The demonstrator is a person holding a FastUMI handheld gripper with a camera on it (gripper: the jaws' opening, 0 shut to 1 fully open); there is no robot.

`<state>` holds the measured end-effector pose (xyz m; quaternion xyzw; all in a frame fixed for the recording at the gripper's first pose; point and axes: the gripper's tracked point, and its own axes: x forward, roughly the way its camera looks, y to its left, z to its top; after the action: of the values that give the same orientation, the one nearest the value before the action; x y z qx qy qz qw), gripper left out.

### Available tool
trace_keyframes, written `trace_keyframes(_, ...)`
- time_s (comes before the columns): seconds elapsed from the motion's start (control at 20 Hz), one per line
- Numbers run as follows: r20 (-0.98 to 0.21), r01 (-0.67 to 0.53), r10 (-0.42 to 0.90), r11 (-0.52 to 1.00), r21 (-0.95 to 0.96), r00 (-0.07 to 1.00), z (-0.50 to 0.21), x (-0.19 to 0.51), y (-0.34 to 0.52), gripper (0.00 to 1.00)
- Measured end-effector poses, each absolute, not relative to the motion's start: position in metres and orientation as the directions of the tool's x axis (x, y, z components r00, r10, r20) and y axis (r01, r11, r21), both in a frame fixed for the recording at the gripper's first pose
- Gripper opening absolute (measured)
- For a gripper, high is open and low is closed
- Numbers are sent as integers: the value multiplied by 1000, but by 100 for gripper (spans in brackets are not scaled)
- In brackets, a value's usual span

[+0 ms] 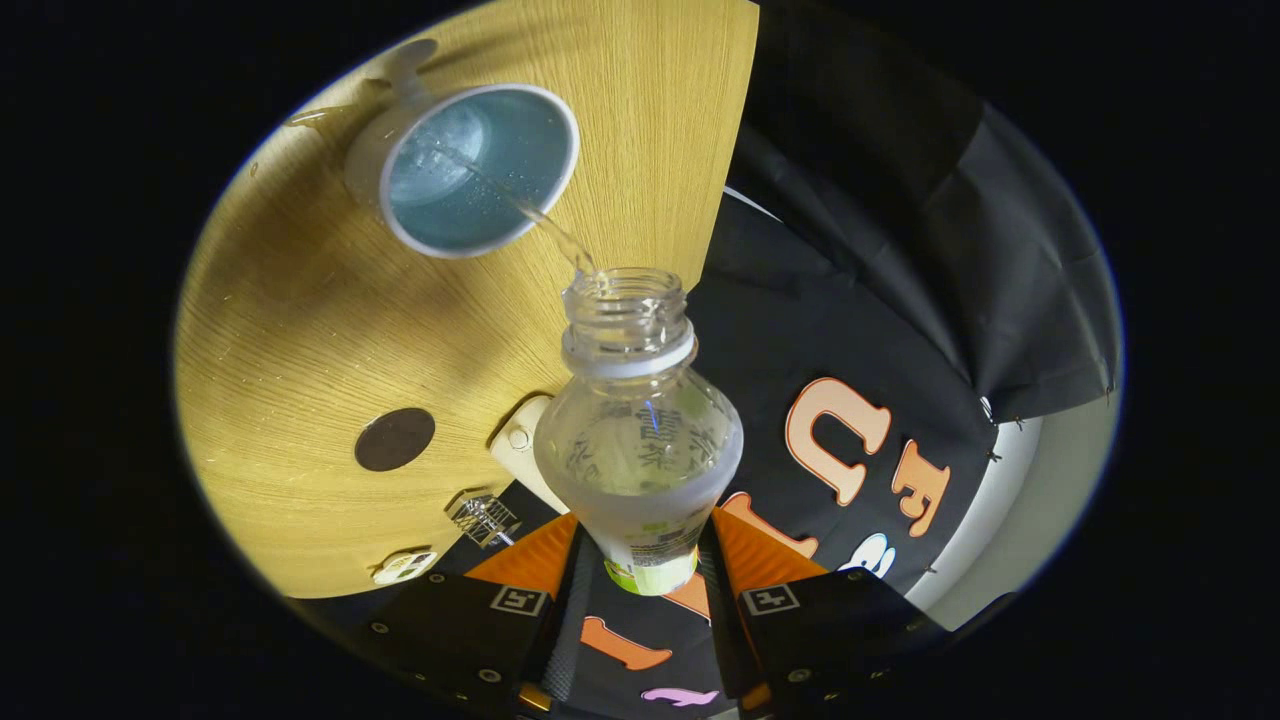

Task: Take the bottle from table, then pour the juice into the cup, finally place the bottle on the coaster

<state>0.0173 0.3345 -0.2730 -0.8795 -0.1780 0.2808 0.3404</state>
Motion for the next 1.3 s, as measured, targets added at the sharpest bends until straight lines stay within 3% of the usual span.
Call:
trace_keyframes(0.65, -382, 97, 490, -704, -704, 783, -272, 23, 331, 56)
trace_keyframes(1.05, -400, 7, 461, -662, -750, 792, -284, 21, 321, 56)
trace_keyframes(1.3, -436, -151, 406, -569, -809, 804, -298, 19, 304, 56)
